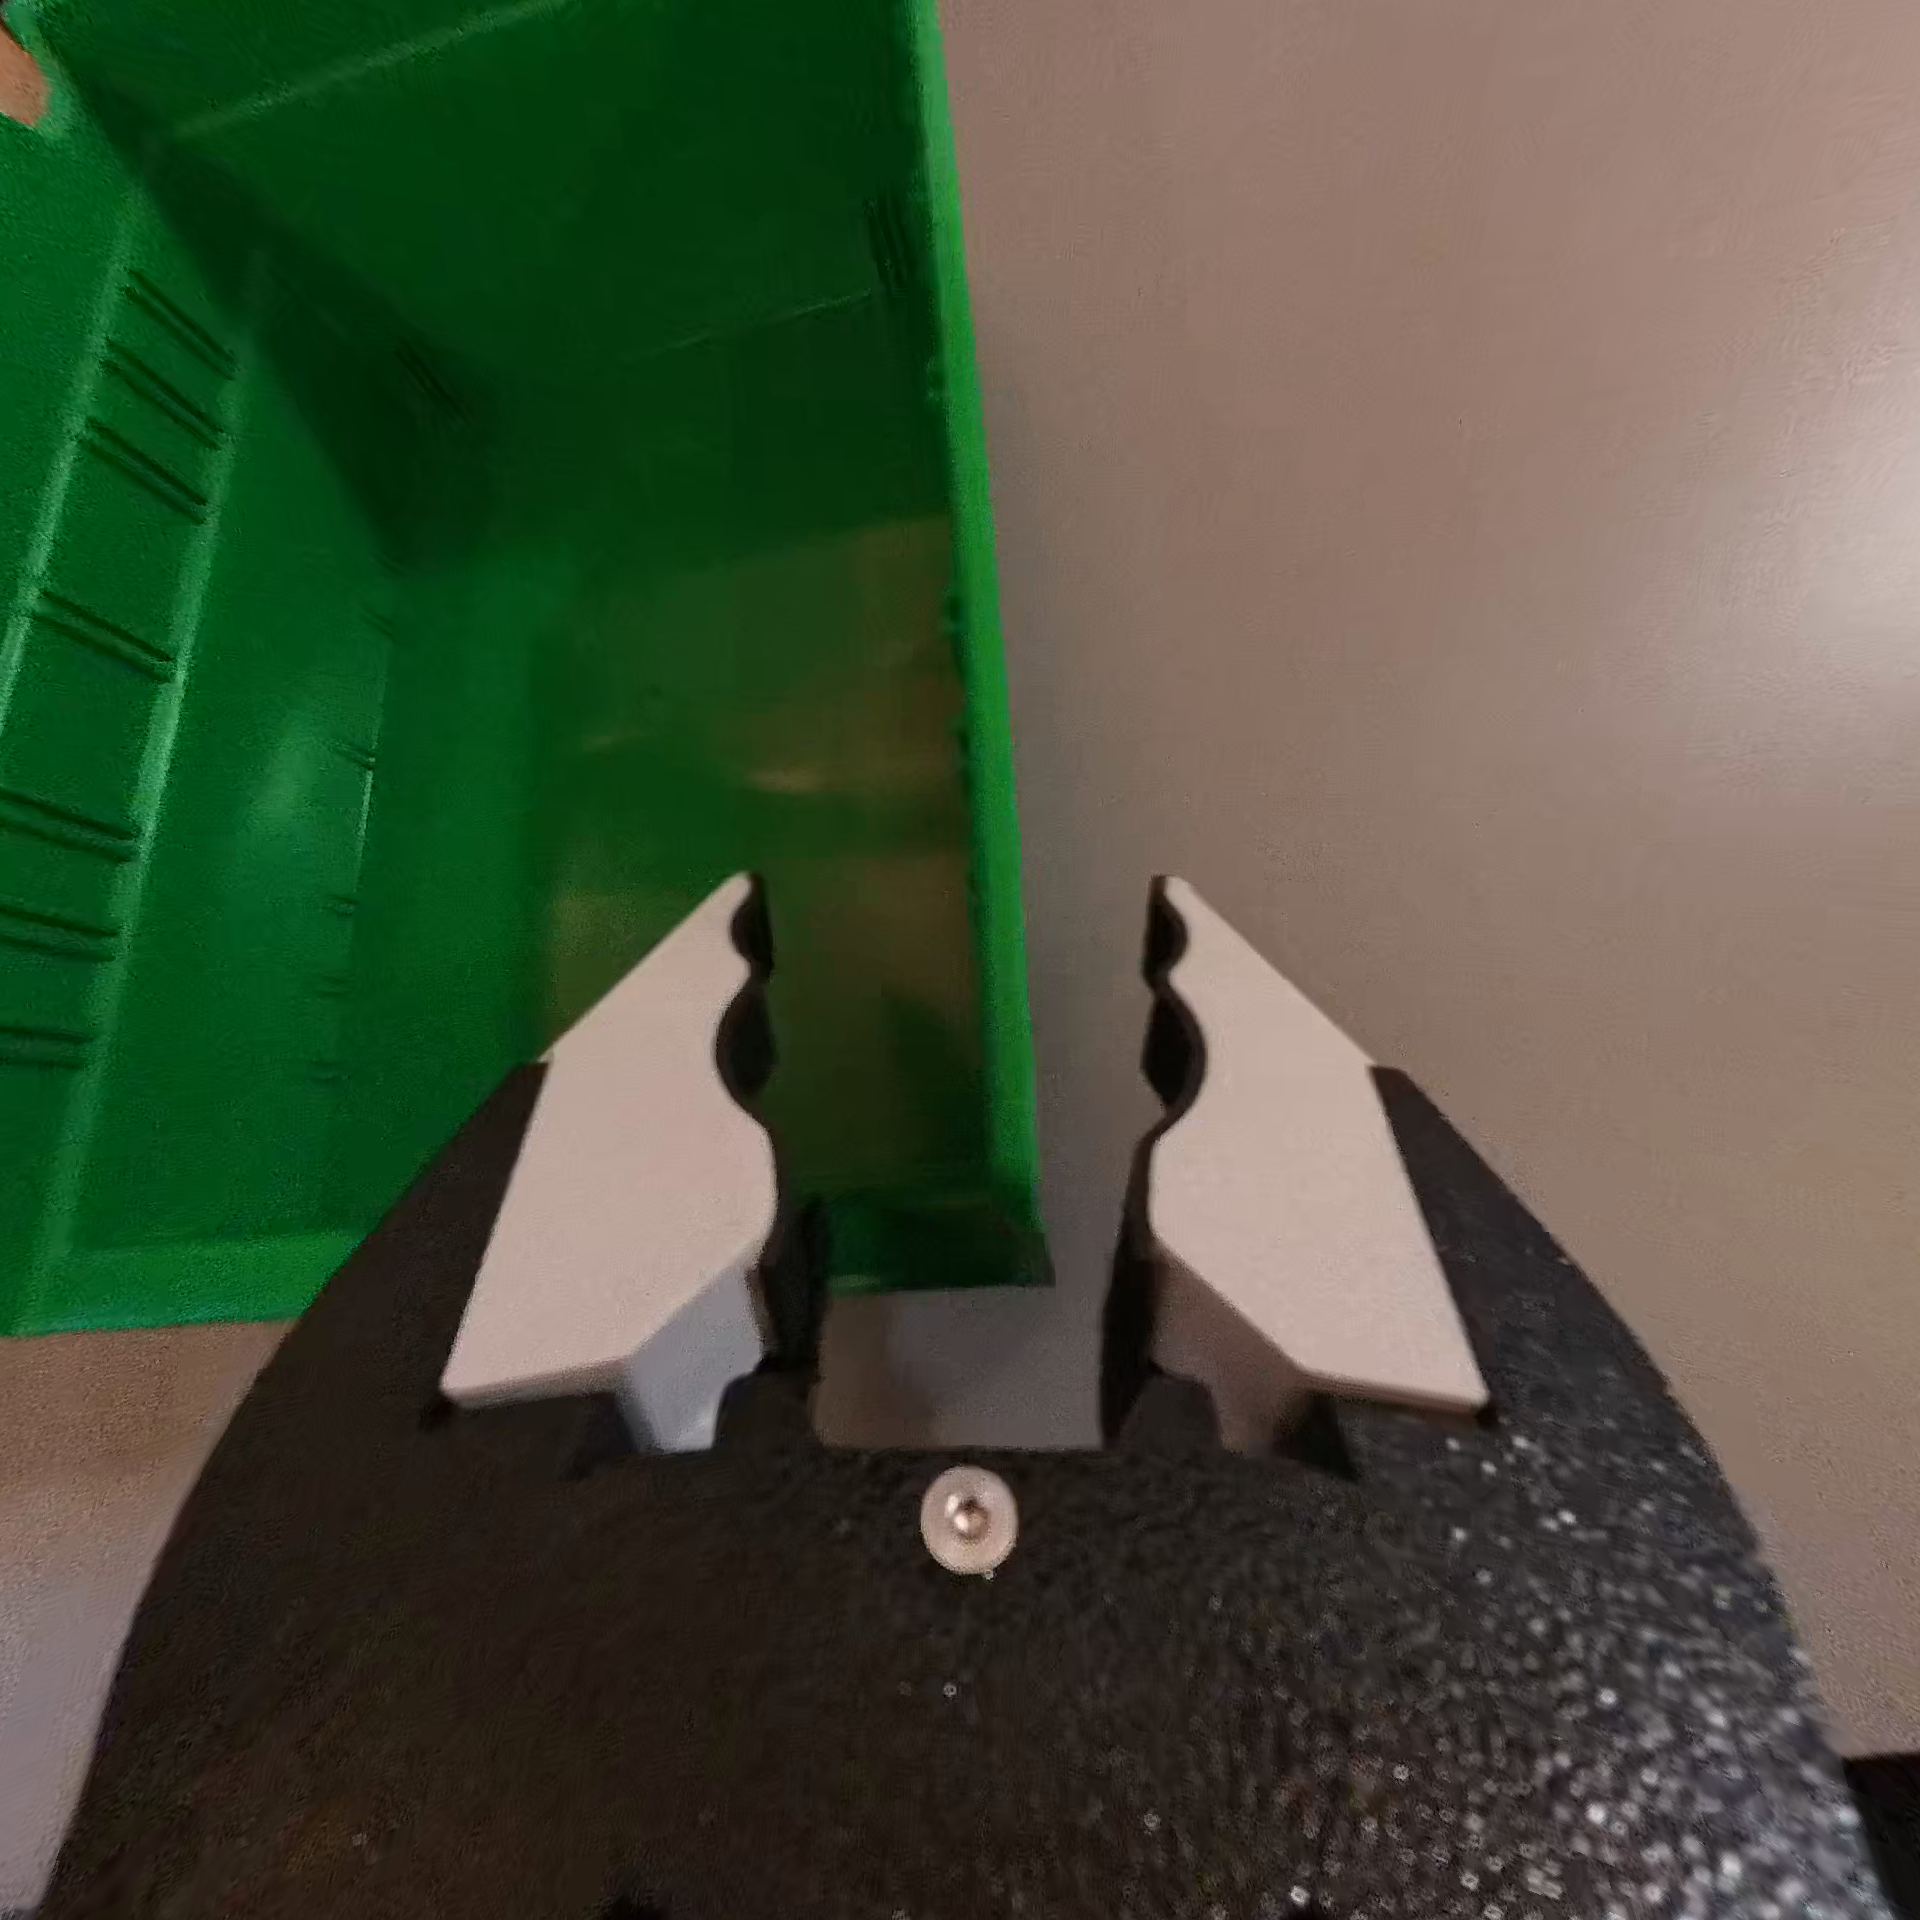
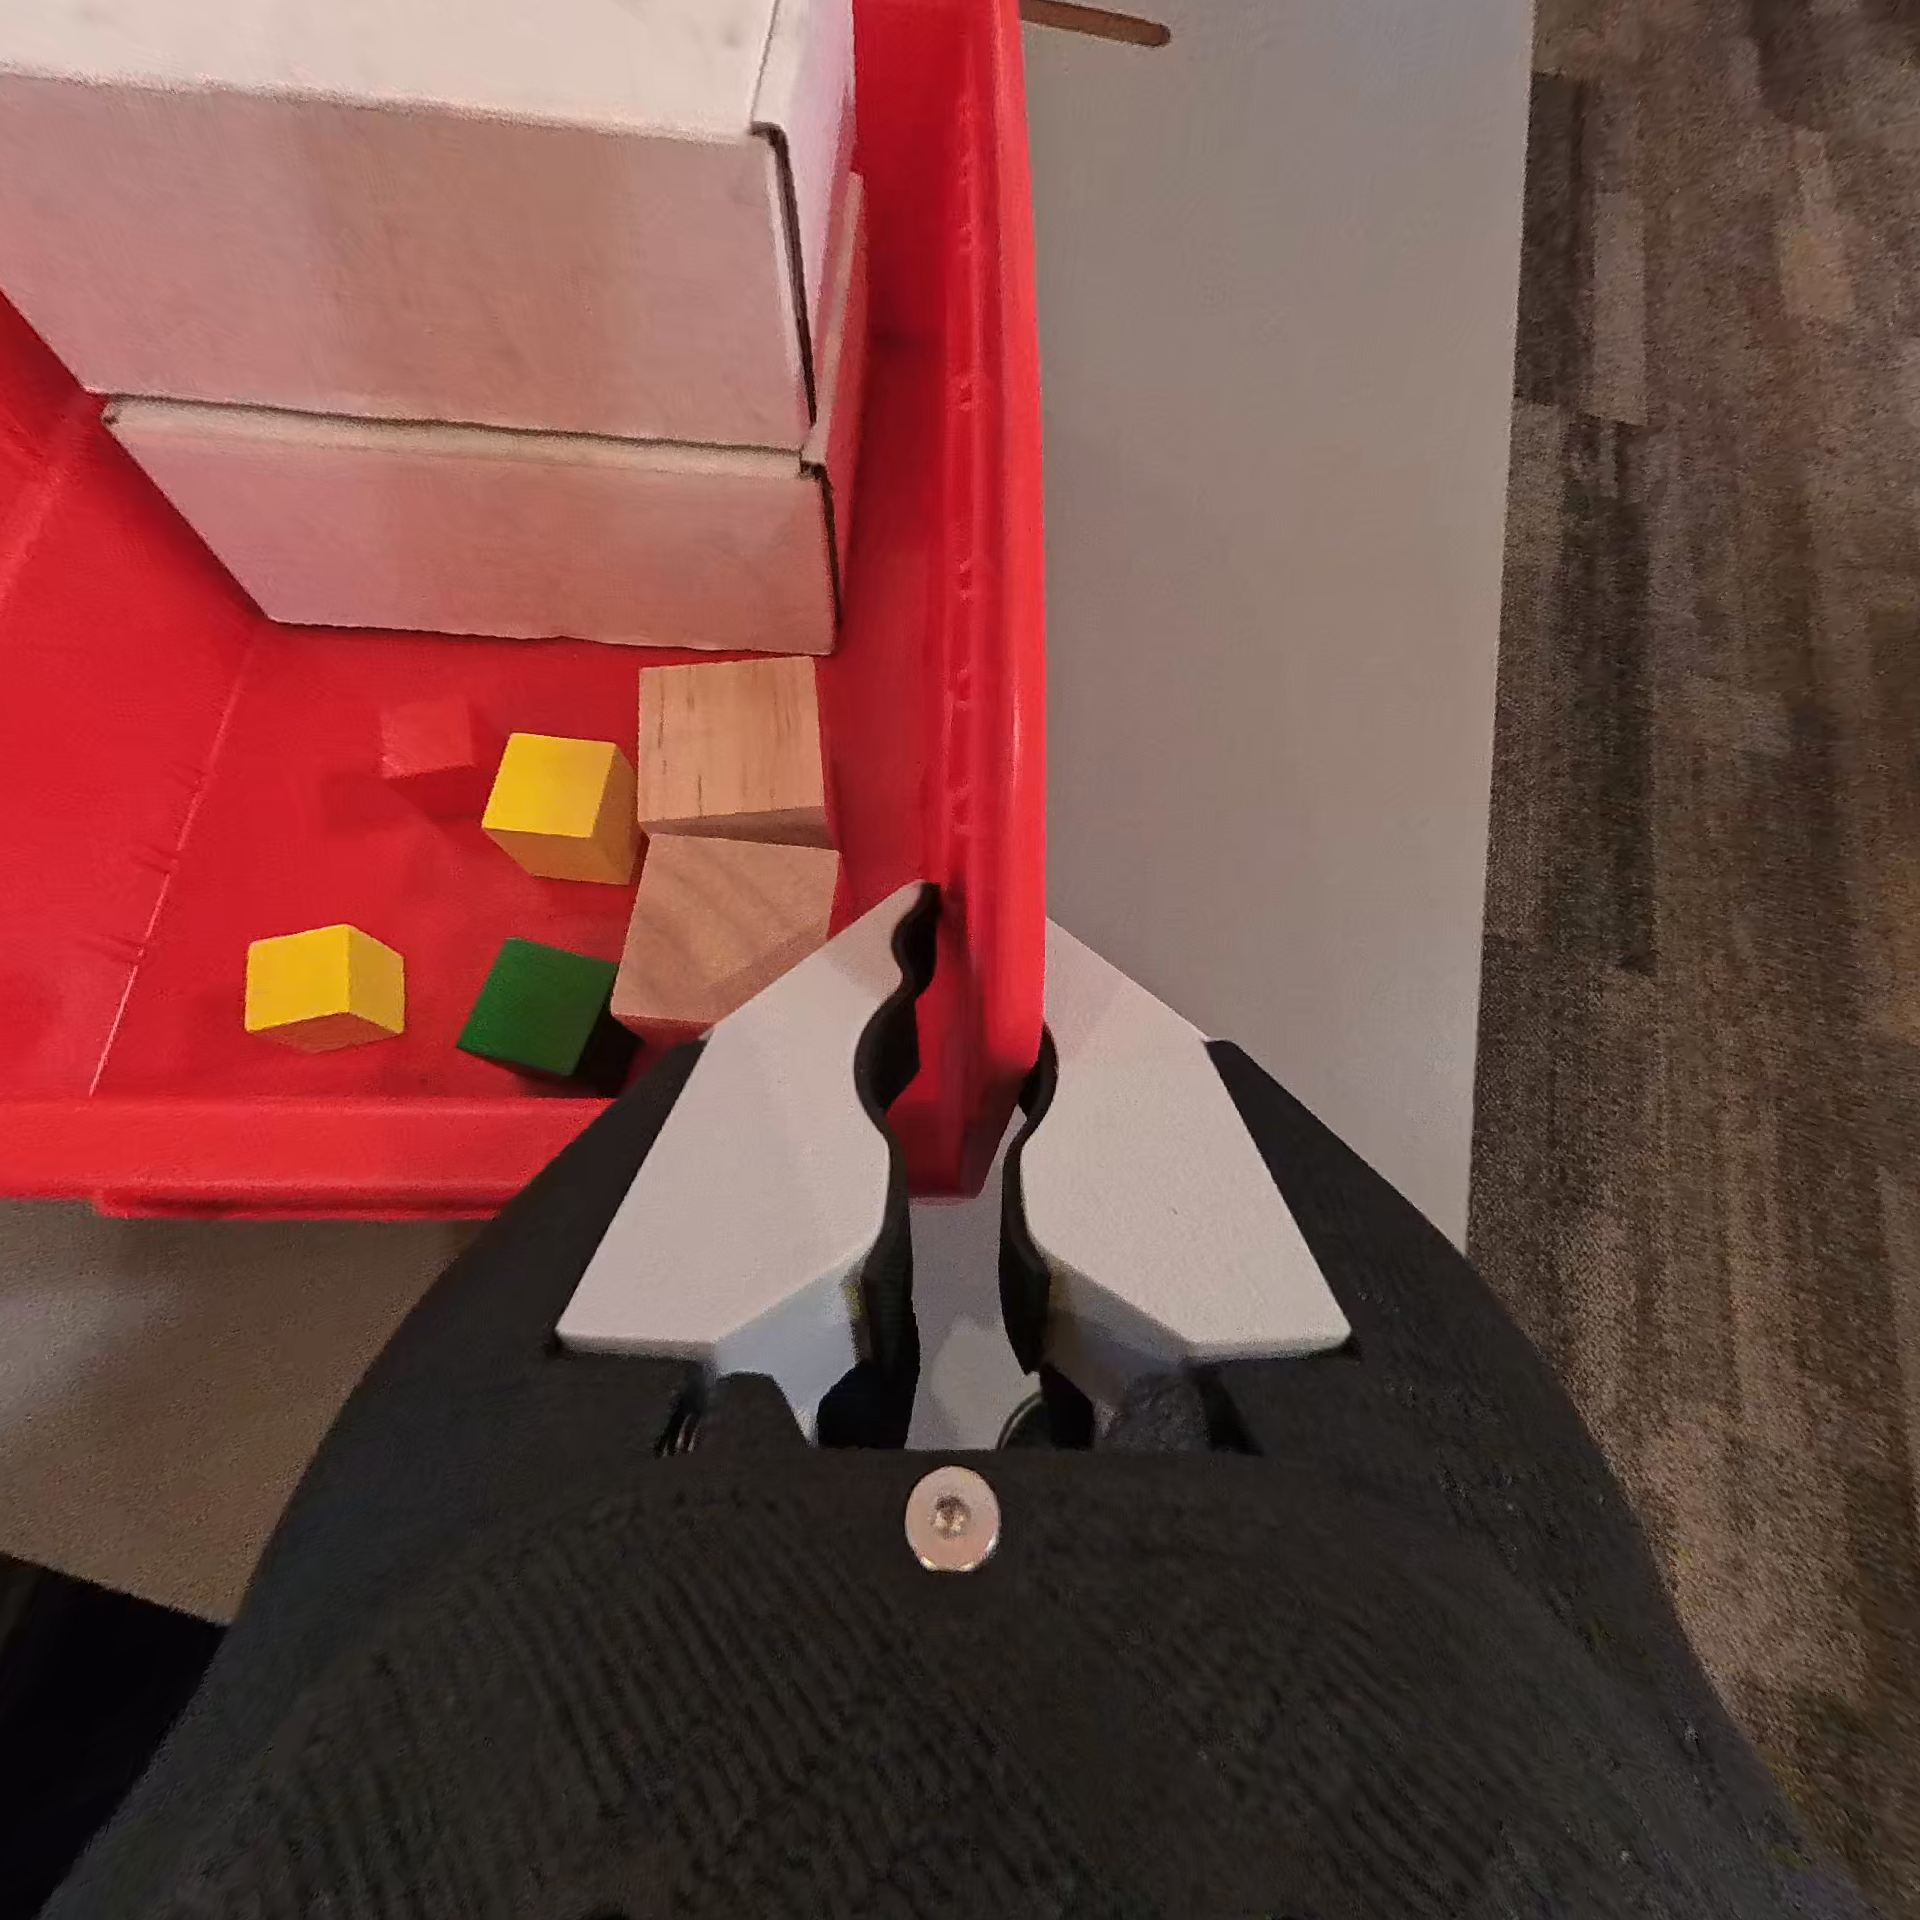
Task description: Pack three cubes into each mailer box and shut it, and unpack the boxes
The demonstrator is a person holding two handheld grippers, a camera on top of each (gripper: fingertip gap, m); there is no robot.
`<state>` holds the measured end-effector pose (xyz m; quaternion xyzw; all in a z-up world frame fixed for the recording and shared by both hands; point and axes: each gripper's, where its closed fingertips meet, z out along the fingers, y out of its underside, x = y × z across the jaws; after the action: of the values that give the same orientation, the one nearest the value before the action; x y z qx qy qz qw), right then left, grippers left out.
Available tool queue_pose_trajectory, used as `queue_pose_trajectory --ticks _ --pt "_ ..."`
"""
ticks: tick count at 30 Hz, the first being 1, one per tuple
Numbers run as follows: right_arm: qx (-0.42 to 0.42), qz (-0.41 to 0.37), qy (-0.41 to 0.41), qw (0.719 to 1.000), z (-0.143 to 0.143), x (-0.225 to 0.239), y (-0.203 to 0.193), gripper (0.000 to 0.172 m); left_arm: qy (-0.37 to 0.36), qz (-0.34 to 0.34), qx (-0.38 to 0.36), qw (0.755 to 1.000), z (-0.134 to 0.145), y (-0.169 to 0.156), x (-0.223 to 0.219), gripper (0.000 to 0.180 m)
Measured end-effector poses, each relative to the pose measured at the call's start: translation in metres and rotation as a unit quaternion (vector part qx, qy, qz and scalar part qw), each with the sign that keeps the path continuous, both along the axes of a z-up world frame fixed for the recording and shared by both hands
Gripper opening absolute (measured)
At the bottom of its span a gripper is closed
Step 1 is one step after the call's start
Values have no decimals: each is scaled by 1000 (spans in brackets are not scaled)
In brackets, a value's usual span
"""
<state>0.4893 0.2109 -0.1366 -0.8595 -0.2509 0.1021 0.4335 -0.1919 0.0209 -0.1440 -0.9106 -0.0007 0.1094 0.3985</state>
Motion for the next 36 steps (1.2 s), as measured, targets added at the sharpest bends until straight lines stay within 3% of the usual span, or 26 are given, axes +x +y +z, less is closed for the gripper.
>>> queue_pose_trajectory --ticks 6,8,11,20,36 --pt "9 10 2 1000 1 -21 -2 4 91 -26 7 995 5 5 -7 12" --pt "7 24 -2 1000 2 -33 -3 4 64 -31 -4 997 4 3 -3 5" --pt "4 42 -2 999 2 -58 -3 3 46 -34 -4 998 7 0 -4 4" --pt "9 80 10 997 3 -150 7 3 50 -28 108 993 40 -22 -15 3" --pt "-7 166 59 984 2 -379 -16 3 67 15 211 975 64 -60 -50 4"
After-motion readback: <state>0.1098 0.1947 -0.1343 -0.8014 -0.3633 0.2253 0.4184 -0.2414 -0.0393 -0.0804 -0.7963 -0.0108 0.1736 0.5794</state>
